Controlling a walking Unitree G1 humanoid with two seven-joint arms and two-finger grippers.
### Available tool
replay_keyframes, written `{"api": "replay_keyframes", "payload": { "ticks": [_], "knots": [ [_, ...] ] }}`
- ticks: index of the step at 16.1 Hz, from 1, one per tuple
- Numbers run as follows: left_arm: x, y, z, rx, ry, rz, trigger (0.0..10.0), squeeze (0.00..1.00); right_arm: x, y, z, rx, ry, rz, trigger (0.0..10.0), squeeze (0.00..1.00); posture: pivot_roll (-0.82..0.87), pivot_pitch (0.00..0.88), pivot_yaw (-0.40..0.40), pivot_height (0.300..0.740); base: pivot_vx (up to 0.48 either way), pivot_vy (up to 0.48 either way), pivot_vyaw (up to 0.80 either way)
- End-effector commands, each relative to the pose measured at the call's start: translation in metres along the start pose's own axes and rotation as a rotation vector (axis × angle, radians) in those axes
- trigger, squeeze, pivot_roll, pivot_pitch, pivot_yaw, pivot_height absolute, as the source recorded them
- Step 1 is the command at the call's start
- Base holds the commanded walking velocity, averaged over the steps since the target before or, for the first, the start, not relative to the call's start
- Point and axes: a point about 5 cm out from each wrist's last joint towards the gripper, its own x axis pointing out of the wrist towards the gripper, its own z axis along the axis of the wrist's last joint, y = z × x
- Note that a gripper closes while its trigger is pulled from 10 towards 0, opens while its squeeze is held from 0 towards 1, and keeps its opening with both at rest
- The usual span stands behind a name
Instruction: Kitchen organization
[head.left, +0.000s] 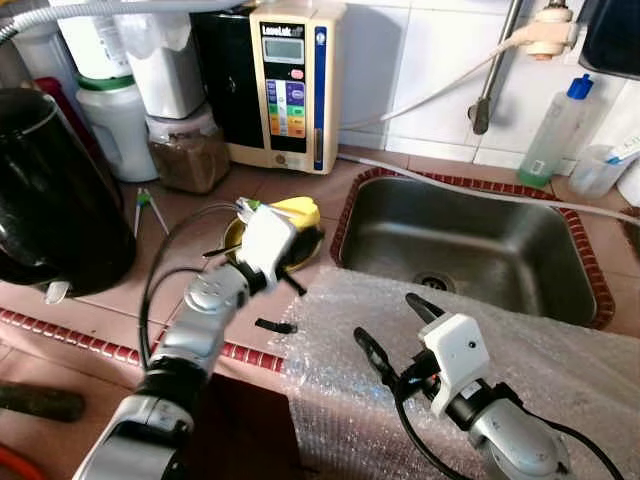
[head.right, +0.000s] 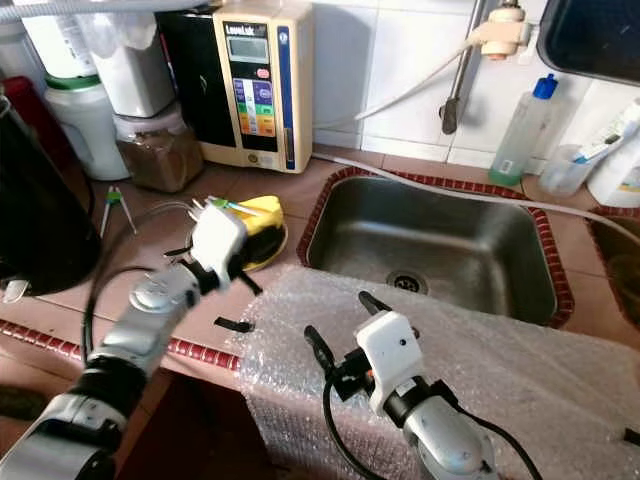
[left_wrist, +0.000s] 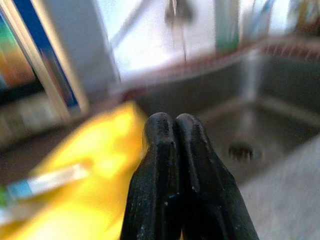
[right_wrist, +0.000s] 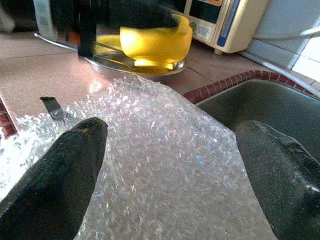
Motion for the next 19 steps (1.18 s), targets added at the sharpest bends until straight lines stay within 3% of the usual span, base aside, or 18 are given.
{"api": "replay_keyframes", "payload": {
  "ticks": [1,2,3,6,14,19],
  "knots": [
    [0.001,0.006,0.016,0.012,-0.091,0.029,10.0,0.0,0.001,-0.002,0.001,-0.006,-0.005,0.005,10.0,0.0,0.02,0.0,0.025,0.74,0.0,0.0,0.0],
    [0.002,0.01,0.021,0.006,-0.117,0.059,10.0,0.0,0.002,-0.002,0.001,-0.007,-0.006,0.008,10.0,0.0,0.03,0.0,0.021,0.74,0.0,0.0,0.0],
    [0.004,0.022,0.026,-0.031,-0.131,0.156,10.0,0.0,0.004,-0.003,0.002,-0.009,-0.01,0.012,10.0,0.0,0.03,0.0,0.016,0.74,0.0,0.0,0.0],
    [0.01,0.029,0.02,-0.042,-0.064,0.211,10.0,0.0,0.006,-0.004,0.003,-0.011,-0.014,0.013,10.0,0.0,0.03,0.0,0.021,0.74,0.0,0.0,0.0],
    [0.027,-0.006,-0.013,0.001,0.142,0.057,10.0,0.0,0.004,-0.001,0.003,-0.003,-0.016,-0.008,10.0,0.0,0.0,0.0,0.046,0.74,0.0,0.0,0.0],
    [0.024,-0.008,-0.024,0.034,0.198,0.045,10.0,0.0,0.003,-0.001,0.002,-0.002,-0.015,-0.015,10.0,0.0,0.0,0.0,0.05,0.74,0.0,0.0,0.0]
  ]
}}
